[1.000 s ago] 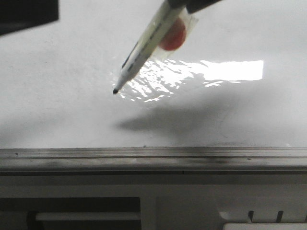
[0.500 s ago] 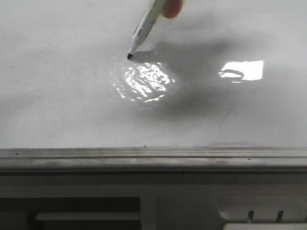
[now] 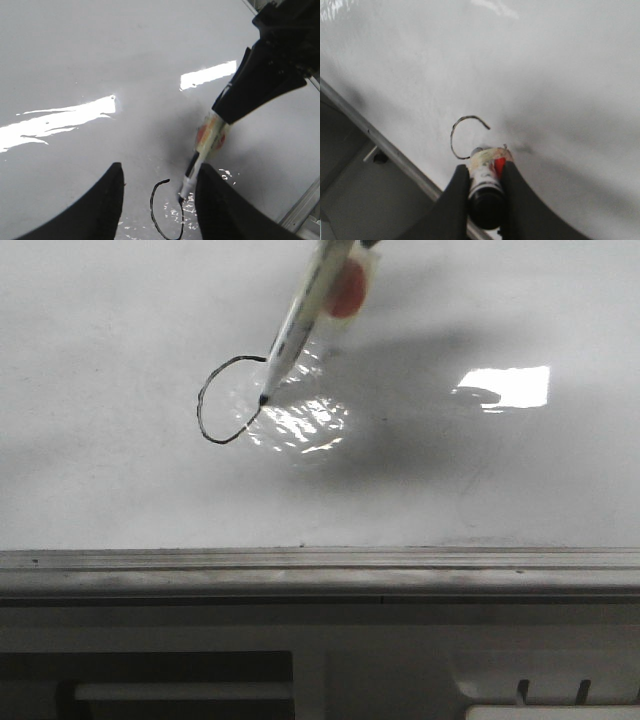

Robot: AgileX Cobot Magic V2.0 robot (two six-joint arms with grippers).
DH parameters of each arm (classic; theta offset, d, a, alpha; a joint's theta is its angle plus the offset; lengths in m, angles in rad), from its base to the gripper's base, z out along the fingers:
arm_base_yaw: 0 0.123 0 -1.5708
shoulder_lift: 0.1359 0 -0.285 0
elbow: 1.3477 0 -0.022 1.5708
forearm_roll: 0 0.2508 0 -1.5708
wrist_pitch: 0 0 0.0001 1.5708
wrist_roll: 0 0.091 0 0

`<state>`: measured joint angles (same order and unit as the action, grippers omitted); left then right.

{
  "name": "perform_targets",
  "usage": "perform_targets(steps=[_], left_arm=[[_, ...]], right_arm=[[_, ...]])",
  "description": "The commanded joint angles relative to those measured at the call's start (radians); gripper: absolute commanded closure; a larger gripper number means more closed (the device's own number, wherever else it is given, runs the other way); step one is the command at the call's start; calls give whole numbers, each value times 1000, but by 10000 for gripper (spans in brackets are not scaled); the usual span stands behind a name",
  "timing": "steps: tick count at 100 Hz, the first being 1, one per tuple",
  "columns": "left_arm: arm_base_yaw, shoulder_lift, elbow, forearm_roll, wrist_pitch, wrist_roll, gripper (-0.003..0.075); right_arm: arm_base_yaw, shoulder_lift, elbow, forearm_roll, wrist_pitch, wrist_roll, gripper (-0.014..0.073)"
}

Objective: Write number 9 on whiteboard

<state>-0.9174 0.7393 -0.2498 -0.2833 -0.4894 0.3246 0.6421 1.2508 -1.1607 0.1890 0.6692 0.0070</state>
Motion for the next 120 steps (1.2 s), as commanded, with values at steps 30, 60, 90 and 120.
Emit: perform_targets(steps=[30, 60, 90, 120], left_arm=[[2, 0, -24, 2, -57, 0, 406], [2, 0, -24, 5, -45, 0, 405], [-112, 88, -24, 106, 78, -2, 405], [-193, 233, -26, 89, -71, -4, 405]], right_arm=[[-30, -15, 24, 30, 13, -7, 670], [10, -70, 132, 119, -44, -15, 670], [176, -111, 116, 148, -65, -15, 670], [214, -111, 116, 148, -97, -15, 670]])
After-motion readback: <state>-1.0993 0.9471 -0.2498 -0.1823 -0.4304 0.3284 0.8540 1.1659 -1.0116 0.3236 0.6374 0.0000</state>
